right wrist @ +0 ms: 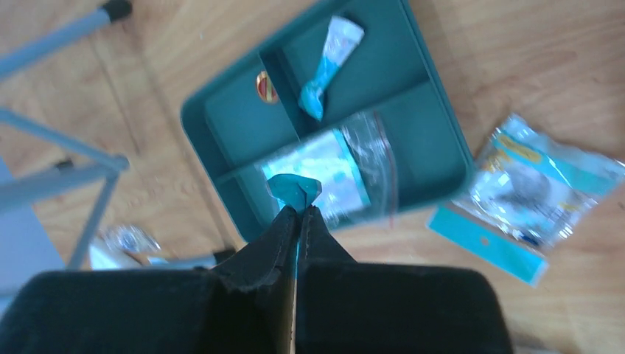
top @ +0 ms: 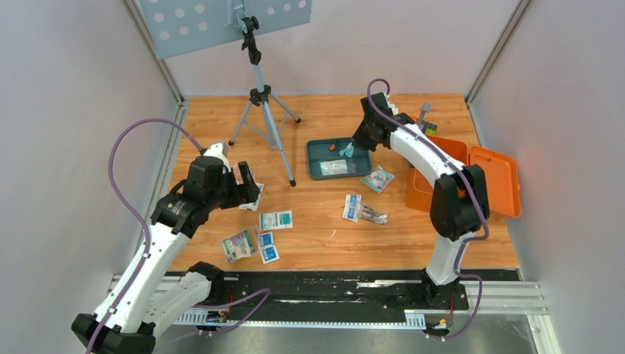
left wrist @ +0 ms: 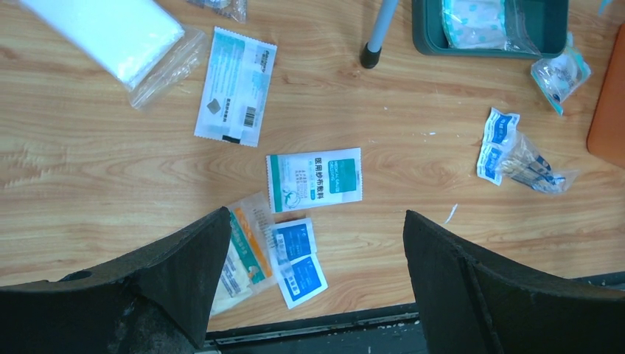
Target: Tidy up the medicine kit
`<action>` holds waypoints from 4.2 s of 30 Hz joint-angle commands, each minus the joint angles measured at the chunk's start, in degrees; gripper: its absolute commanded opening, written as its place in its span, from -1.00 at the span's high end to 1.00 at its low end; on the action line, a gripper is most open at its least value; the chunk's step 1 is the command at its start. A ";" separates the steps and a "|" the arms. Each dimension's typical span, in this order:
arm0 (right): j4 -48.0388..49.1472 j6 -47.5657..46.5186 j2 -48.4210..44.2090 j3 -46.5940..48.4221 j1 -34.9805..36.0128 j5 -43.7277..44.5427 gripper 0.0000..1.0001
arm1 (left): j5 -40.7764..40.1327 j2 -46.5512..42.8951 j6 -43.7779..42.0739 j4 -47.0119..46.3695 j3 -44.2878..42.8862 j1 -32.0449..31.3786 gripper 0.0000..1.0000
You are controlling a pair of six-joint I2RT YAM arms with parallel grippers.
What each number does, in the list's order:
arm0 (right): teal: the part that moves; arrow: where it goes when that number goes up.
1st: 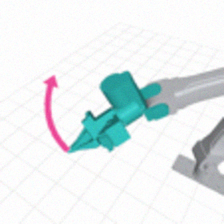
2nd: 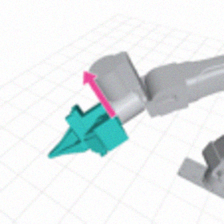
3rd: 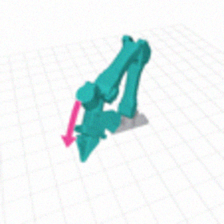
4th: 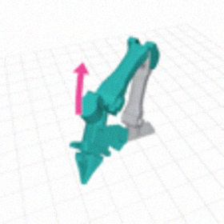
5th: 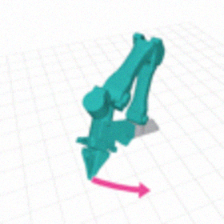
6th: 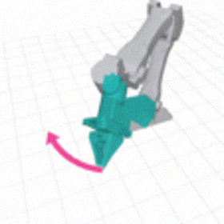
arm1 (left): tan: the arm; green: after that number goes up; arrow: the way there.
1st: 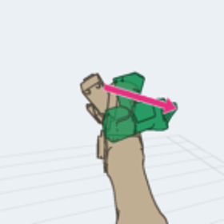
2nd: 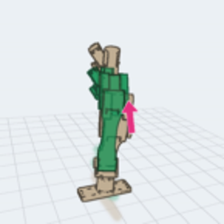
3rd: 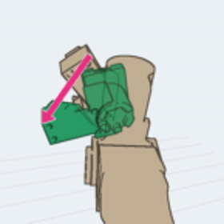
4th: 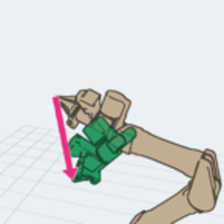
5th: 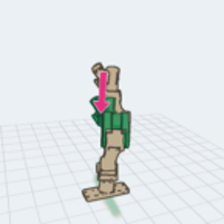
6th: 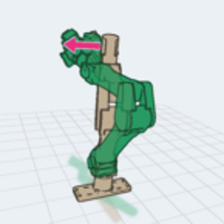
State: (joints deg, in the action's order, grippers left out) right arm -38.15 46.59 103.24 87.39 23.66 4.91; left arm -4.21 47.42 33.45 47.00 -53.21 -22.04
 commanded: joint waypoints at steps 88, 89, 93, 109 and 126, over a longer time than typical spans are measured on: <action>9.68 -36.03 -21.41 -36.67 6.41 -5.97 0.79 | 1.38 1.24 -0.29 -3.29 -1.98 0.25 -0.90; 9.46 -35.96 -21.49 -36.37 6.40 -6.09 0.89 | 1.39 1.33 -0.26 -3.31 -2.03 0.25 -0.90; 7.99 -35.70 -21.67 -35.28 6.40 -7.64 1.00 | 1.09 1.36 -0.40 -3.38 -1.92 0.25 -0.90; 5.57 -37.77 -14.54 -33.64 6.40 -9.38 0.26 | 0.98 2.05 -0.66 -3.95 -1.53 0.25 -0.90; -1.25 -36.53 -27.01 -23.27 5.36 -3.85 1.00 | 0.60 3.05 -0.93 -4.17 -1.72 0.20 -0.90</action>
State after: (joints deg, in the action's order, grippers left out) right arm -37.89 9.43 82.13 57.52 29.85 -3.25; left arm -3.09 50.09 32.99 44.71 -53.65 -22.04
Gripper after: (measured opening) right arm 0.004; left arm 0.949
